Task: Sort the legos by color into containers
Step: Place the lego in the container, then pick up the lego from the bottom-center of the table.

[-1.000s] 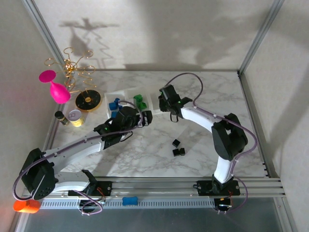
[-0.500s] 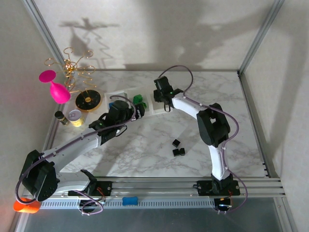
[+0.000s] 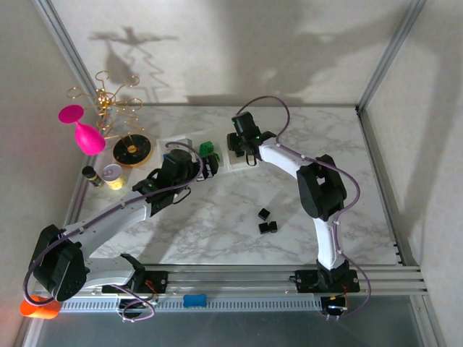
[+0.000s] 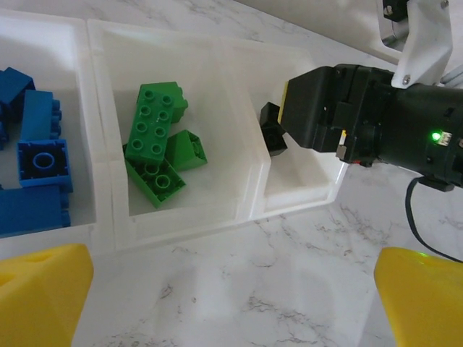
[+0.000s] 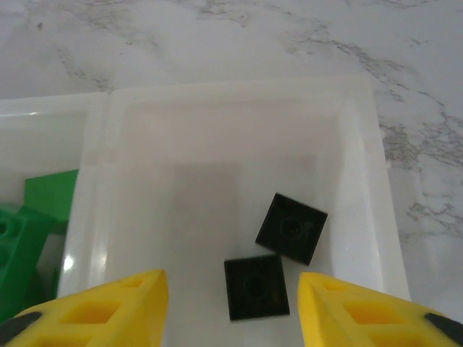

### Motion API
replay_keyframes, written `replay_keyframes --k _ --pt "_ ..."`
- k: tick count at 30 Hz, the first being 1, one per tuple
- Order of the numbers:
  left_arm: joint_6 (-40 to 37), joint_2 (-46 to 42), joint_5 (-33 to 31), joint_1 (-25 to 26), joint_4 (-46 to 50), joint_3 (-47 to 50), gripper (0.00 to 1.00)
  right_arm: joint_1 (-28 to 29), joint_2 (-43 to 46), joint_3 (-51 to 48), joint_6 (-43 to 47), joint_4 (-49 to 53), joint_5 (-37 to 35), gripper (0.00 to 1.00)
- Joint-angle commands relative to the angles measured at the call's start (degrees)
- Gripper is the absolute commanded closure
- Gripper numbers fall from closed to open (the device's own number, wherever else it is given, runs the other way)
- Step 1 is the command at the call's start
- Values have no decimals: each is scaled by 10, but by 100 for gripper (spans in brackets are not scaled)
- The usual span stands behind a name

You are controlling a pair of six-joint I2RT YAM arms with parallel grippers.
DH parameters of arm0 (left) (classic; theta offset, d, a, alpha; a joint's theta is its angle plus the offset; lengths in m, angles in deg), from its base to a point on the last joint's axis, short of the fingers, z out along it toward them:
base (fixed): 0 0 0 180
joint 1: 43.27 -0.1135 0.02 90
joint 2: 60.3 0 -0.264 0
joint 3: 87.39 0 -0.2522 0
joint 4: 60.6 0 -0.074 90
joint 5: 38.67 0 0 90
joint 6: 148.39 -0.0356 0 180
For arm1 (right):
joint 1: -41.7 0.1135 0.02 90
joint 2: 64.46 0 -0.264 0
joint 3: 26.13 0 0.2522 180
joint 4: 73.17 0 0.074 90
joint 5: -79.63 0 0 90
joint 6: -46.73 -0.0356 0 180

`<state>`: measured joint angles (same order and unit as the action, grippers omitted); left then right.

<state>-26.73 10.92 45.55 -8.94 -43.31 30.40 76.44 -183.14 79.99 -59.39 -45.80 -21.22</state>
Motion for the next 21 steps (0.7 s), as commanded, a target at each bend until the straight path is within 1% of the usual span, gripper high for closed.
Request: replay_keyframes --k 1,7,13,17,21 --pt "-10 -23 16 13 -10 4 0 0 74 -42 -18 5 28 49" --pt "-7 -27 19 50 6 16 0 1 171 -142 -46 20 33 46" --pt "1 -41 10 98 7 37 0 2 274 -243 -85 45 45 43" --pt "1 -52 10 118 -2 59 0 13 337 -311 -115 69 40 42" --pt "7 -54 3 136 -6 81 0 30 380 -373 -148 94 32 40"
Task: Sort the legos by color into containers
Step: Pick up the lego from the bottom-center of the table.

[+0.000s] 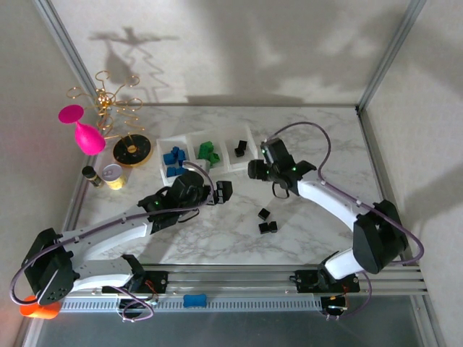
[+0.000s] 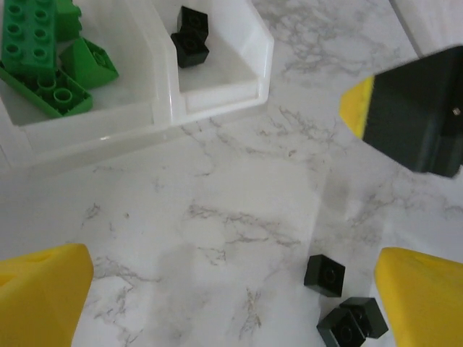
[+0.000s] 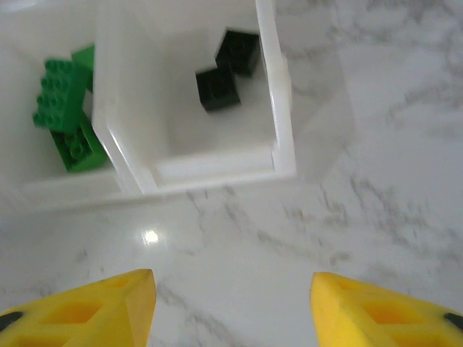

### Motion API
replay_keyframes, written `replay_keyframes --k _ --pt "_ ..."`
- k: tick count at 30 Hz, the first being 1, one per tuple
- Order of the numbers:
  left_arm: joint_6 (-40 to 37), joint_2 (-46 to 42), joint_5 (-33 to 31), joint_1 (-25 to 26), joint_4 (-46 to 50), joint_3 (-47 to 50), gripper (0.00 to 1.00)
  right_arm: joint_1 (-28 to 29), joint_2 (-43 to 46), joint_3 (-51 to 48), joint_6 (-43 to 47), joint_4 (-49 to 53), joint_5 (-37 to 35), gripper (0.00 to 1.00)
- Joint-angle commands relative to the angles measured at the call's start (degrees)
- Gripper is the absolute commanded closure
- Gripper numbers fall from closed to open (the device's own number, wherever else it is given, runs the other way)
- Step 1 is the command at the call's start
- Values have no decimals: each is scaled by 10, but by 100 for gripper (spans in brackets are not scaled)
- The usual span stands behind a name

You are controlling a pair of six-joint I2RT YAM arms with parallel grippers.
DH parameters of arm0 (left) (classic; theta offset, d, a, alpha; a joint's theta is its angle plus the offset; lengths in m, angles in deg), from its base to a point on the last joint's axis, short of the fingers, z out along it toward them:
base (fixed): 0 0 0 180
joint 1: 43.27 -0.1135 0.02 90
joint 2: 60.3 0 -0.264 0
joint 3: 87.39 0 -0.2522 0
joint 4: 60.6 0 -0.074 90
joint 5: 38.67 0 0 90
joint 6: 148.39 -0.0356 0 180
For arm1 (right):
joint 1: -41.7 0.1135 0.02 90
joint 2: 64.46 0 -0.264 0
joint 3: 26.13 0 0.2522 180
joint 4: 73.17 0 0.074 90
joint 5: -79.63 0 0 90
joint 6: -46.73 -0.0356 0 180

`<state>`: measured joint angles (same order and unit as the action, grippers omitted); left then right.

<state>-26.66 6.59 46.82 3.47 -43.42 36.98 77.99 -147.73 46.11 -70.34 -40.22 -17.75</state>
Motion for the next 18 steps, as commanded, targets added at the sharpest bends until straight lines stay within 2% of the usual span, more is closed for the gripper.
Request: replay_keyframes --k 1,9,13,18 --pt "9 -11 -13 15 -6 20 0 18 34 -47 -49 46 -5 39" --pt "17 -17 -32 47 -13 47 0 68 75 -135 -139 71 -18 34" --pt "24 -21 -47 49 -9 56 0 96 60 -157 -161 51 -14 32" --pt "29 -27 -48 49 -16 67 0 106 19 -155 -153 56 -47 34"
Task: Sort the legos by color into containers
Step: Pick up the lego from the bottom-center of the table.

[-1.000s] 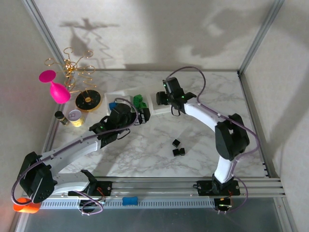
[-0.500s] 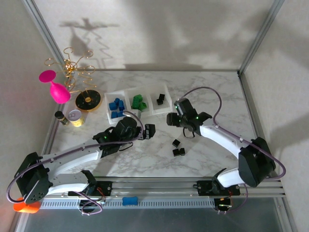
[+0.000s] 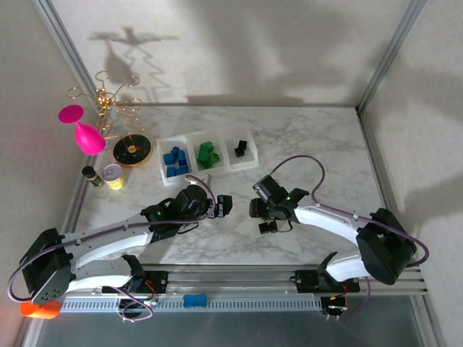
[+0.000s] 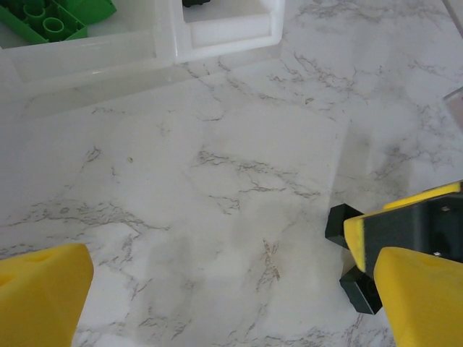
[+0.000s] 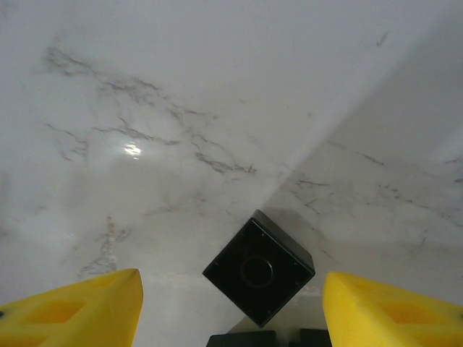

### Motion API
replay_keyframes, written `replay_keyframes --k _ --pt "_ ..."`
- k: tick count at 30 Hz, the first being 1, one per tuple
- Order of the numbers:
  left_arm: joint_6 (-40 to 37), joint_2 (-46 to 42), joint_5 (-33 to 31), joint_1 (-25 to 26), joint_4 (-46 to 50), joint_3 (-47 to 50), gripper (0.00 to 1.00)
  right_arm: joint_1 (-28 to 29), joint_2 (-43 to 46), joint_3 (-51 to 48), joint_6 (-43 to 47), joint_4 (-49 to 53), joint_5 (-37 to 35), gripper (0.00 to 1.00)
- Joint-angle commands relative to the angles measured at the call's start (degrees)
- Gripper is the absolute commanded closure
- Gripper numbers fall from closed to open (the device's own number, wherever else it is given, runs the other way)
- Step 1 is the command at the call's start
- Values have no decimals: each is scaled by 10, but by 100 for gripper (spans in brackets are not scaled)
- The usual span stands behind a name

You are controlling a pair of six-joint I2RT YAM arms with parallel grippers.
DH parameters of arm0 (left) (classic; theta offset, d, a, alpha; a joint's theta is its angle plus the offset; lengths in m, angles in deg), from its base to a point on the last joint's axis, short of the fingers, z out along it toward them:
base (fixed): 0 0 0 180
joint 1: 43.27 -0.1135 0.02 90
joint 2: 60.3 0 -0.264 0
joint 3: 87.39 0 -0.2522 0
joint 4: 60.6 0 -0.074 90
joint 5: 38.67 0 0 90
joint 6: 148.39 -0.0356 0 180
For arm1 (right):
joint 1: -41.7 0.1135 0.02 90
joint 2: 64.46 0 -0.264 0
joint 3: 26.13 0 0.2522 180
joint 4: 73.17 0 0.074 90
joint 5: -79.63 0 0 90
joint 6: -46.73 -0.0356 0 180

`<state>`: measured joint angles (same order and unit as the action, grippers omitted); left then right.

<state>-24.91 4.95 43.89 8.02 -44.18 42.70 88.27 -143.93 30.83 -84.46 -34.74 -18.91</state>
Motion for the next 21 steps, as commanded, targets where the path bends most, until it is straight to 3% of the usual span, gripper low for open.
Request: replay_keyframes --k 1,12,21 --pt "12 -8 -18 4 -8 9 0 4 -26 1 -9 2 -40 34" --pt "19 -11 -37 4 6 10 0 3 -67 20 45 8 -64 37" --pt "19 -6 -41 4 8 5 0 3 -88 35 62 10 -57 46"
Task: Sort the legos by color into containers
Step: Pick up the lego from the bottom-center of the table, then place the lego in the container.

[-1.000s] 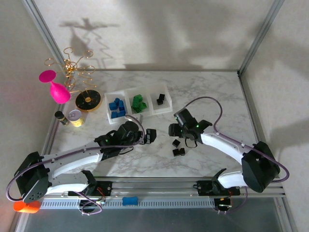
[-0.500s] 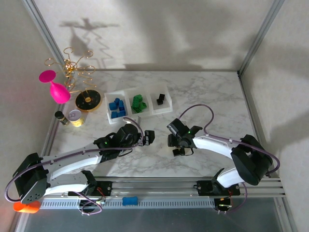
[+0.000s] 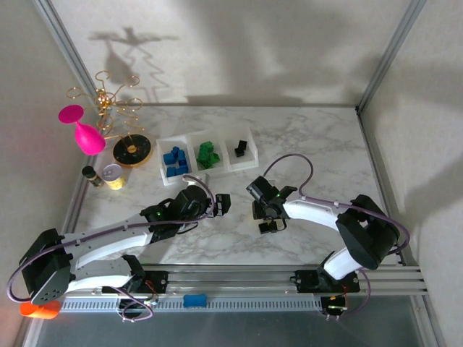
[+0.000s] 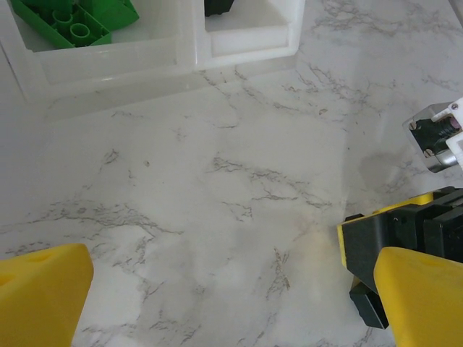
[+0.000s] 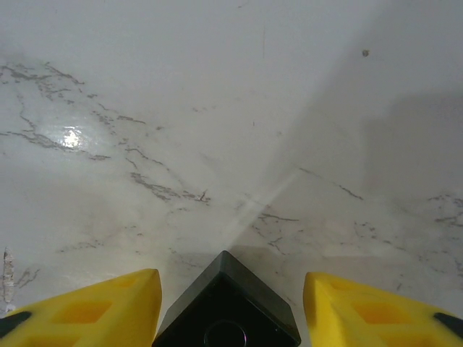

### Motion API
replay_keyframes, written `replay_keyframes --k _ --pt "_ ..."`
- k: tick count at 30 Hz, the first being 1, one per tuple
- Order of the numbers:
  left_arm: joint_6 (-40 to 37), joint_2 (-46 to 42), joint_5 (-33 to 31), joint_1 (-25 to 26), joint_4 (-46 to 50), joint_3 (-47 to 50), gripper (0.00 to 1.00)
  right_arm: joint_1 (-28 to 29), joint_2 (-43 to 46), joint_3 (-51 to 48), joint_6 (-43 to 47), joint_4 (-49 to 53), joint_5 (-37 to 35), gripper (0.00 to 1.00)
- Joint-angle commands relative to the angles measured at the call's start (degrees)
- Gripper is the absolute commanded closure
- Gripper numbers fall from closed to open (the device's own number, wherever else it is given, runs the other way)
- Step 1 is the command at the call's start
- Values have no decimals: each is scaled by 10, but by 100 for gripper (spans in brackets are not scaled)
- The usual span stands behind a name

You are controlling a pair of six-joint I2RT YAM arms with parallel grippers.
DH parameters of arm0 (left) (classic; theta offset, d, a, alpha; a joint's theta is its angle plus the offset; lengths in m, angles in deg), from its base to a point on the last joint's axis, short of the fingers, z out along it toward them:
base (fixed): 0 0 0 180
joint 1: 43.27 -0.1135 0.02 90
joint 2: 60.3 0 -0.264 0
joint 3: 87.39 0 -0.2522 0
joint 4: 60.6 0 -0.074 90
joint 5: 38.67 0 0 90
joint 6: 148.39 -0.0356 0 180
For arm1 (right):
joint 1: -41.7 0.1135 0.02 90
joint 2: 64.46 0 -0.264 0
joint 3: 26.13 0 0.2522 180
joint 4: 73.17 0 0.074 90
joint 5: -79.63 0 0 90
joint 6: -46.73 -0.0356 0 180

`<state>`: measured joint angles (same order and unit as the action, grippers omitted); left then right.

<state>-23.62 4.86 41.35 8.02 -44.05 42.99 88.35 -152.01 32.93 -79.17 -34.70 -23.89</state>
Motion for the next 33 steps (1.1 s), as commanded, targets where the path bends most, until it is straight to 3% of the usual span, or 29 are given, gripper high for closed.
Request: replay_keyframes --k 1,20,26,33 --pt "5 -4 -14 4 8 1 0 2 -8 13 8 9 -3 46" --pt "5 -13 -34 4 8 2 0 0 6 44 17 20 -2 57" --pt "-11 -22 -42 -8 10 -18 0 -22 5 117 53 13 -6 56" --pt "-17 -25 -14 -64 4 -38 0 -59 -82 238 112 -23 -15 56"
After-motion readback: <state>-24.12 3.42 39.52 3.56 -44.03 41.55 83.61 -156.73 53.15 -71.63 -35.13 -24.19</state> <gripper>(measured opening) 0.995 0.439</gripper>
